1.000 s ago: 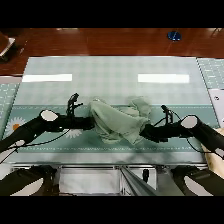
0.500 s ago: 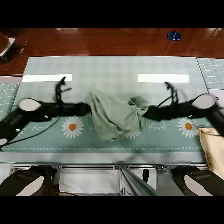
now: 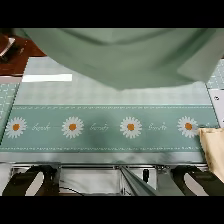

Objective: Fold the shirts.

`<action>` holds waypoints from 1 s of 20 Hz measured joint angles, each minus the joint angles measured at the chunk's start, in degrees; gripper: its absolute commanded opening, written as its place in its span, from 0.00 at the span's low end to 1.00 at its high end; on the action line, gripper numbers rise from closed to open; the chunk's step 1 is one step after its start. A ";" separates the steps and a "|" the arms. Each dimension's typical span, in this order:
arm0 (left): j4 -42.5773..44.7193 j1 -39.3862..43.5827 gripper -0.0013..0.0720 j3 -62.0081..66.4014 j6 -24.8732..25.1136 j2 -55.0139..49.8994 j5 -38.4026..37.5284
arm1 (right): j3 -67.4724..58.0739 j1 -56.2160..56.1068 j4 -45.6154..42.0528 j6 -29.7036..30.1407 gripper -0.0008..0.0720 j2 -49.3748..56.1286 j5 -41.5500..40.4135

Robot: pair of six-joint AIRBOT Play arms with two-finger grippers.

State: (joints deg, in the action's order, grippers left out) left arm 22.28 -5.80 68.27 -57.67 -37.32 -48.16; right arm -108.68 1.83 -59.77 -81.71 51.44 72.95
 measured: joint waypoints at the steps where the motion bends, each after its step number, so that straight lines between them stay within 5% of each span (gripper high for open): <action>1: 1.42 -0.70 0.04 1.79 -0.48 1.77 -0.04 | -3.30 0.07 -0.79 -0.04 0.03 -0.72 0.85; 9: 19.65 -2.36 0.04 2.16 -11.65 12.57 -11.78 | -4.83 0.31 -14.49 -3.30 0.03 -9.22 9.27; 15: 23.56 -1.90 0.04 -15.41 -16.81 13.35 -22.18 | 12.98 0.31 -18.51 -4.72 0.03 -9.27 10.03; 20: 23.96 2.05 0.04 -33.14 -17.81 9.55 -18.60 | 22.16 0.31 -13.25 -3.10 0.03 2.69 3.15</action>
State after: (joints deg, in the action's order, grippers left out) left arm 46.24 -3.75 35.14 -75.48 -27.77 -66.76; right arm -86.52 2.13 -73.01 -84.82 54.13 76.09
